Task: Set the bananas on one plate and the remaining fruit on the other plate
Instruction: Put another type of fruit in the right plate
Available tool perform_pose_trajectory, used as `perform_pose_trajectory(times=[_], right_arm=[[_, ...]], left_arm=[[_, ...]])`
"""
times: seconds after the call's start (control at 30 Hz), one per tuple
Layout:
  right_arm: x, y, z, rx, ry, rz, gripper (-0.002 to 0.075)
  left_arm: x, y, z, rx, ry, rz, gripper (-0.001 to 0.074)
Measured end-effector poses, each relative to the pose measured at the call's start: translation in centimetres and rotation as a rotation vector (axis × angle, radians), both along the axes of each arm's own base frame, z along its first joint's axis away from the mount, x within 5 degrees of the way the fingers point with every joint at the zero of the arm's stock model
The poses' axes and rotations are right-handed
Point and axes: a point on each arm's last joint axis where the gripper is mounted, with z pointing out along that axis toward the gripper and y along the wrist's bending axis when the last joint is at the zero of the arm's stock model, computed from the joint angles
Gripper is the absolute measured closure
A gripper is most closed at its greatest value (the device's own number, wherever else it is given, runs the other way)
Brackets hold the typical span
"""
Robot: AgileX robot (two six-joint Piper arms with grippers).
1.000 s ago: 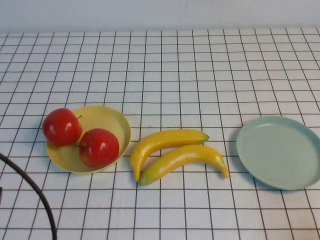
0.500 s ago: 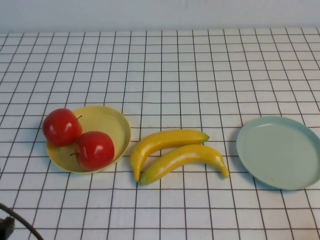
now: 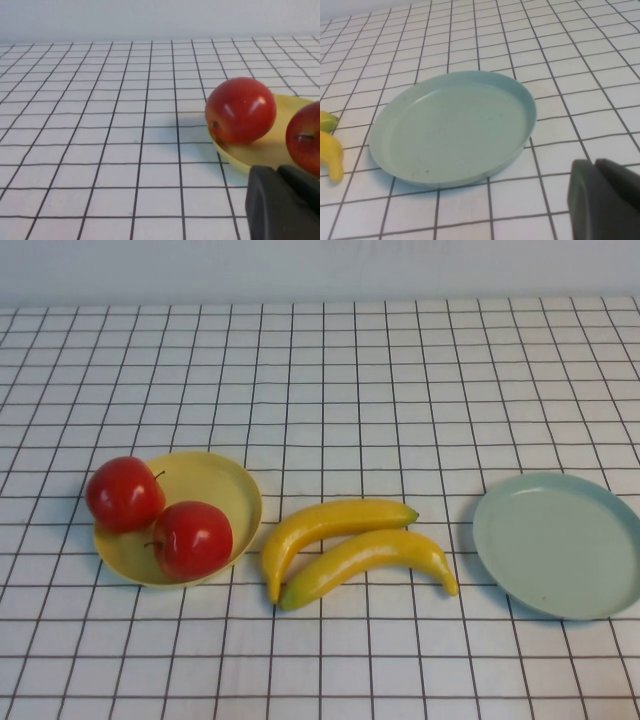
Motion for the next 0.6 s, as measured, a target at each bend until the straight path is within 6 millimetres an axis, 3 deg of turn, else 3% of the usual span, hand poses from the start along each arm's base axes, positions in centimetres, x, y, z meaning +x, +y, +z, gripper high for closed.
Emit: perform_pose_trajectory(times=[0.37, 0.6], right_arm=[[0.0, 0.0, 0.0, 0.000, 0.000, 0.000, 0.0743], [0.0, 0.0, 0.0, 0.000, 0.000, 0.000, 0.0743]], left_arm=[[-0.2, -0.2, -1.7, 0.045, 0.132, -0.020, 0.0738], [-0.3, -0.4, -1.8, 0.020, 0.146, -0.049, 0.0738]])
